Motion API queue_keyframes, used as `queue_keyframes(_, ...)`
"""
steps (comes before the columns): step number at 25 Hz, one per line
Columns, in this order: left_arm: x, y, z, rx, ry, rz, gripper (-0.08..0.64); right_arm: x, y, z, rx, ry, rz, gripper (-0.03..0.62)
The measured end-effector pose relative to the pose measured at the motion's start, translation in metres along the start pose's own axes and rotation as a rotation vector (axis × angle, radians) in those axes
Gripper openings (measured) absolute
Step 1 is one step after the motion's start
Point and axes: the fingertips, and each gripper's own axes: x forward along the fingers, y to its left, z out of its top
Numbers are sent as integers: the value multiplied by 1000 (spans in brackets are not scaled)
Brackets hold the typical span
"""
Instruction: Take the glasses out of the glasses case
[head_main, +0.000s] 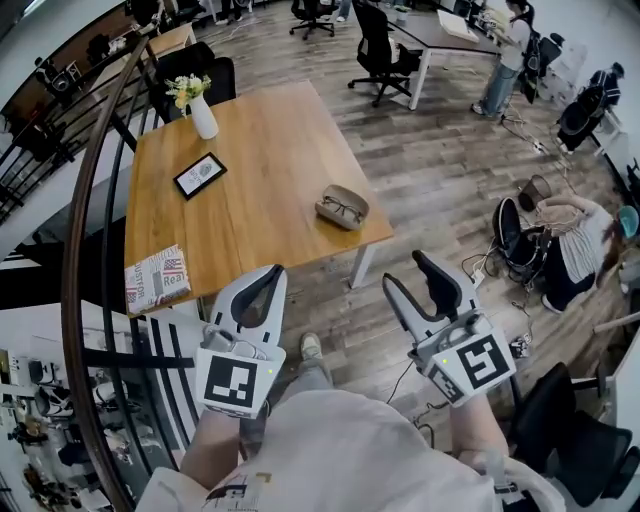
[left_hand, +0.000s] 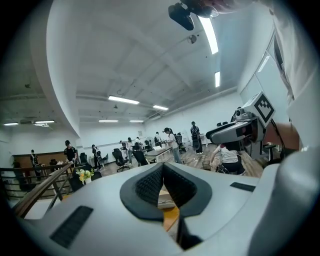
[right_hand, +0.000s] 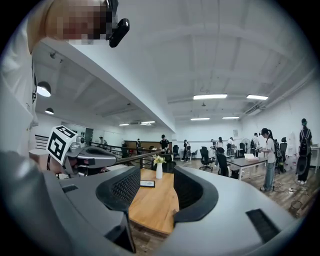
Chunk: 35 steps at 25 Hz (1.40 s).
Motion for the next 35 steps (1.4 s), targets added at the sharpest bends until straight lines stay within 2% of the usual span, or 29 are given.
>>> queue_keyframes(8,80,99,-4,27,-2,-23,17,113,-51,18,-1,-23,-65,230)
queue_keyframes(14,118,142,-25,28,-11,-44,17,171,-62,4,-2,0,-65,230)
queue_keyframes(28,170,173,-38,-10,22,15,17,230,-99,-17,-3,70,30,229)
queue_keyframes(35,195,164,-35,-23,42,50,17,243,-129,-29,29,94,111,229)
